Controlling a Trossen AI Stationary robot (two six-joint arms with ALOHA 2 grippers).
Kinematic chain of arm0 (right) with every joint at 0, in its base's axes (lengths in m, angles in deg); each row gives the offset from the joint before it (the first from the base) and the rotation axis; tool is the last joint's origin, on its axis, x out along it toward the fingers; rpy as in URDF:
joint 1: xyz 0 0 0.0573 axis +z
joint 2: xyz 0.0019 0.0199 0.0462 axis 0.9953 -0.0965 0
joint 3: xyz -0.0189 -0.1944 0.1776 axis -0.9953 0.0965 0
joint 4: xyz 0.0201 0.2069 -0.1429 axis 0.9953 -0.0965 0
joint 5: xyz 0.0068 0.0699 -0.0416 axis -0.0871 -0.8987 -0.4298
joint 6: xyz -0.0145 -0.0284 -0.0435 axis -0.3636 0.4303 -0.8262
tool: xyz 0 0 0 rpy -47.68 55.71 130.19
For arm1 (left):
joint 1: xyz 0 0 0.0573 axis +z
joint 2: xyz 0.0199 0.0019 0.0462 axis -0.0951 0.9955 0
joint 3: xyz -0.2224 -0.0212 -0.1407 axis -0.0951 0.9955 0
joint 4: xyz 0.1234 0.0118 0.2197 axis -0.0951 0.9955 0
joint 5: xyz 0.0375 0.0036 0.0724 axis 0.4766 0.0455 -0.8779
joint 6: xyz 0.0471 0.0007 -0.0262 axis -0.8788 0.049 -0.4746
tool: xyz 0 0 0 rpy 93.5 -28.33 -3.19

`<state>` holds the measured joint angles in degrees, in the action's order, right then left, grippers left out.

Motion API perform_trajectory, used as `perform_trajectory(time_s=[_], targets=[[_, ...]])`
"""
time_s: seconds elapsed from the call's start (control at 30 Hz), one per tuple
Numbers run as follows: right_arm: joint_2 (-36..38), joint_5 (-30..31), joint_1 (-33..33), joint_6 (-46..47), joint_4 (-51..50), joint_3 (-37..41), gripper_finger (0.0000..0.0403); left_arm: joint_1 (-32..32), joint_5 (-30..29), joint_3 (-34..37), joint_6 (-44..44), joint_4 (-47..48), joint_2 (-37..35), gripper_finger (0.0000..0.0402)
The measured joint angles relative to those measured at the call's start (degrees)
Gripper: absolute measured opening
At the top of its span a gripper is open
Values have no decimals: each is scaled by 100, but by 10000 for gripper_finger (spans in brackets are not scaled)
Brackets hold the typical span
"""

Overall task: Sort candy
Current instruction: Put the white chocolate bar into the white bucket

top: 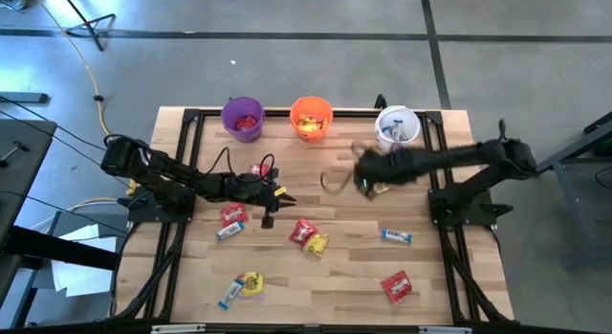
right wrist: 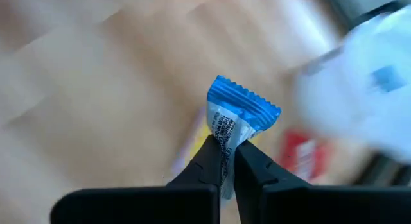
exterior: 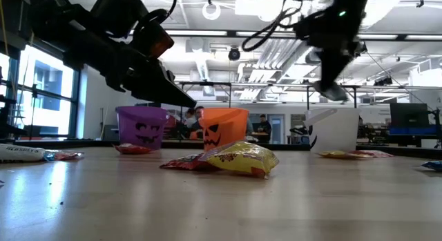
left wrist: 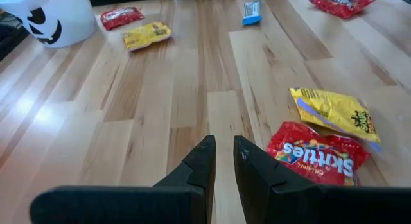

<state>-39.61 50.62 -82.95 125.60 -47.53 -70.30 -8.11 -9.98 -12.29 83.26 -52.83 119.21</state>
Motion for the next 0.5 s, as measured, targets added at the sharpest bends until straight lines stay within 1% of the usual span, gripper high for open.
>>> perform_trajectory(time_s=[0.1,0.23,0.37,0.5], targets=[[0,271,-1018,-949,78,-83,7,0,0,0,0,-8,0,42],[-5,414,-2257,-2027,576,-66,6,0,0,-2,2,-5,0,42],[-5,516,-3047,-2793,967,-63,5,0,0,-2,2,-2,0,42],[-10,512,-3688,-3248,1283,-52,5,0,0,-2,4,1,0,42]])
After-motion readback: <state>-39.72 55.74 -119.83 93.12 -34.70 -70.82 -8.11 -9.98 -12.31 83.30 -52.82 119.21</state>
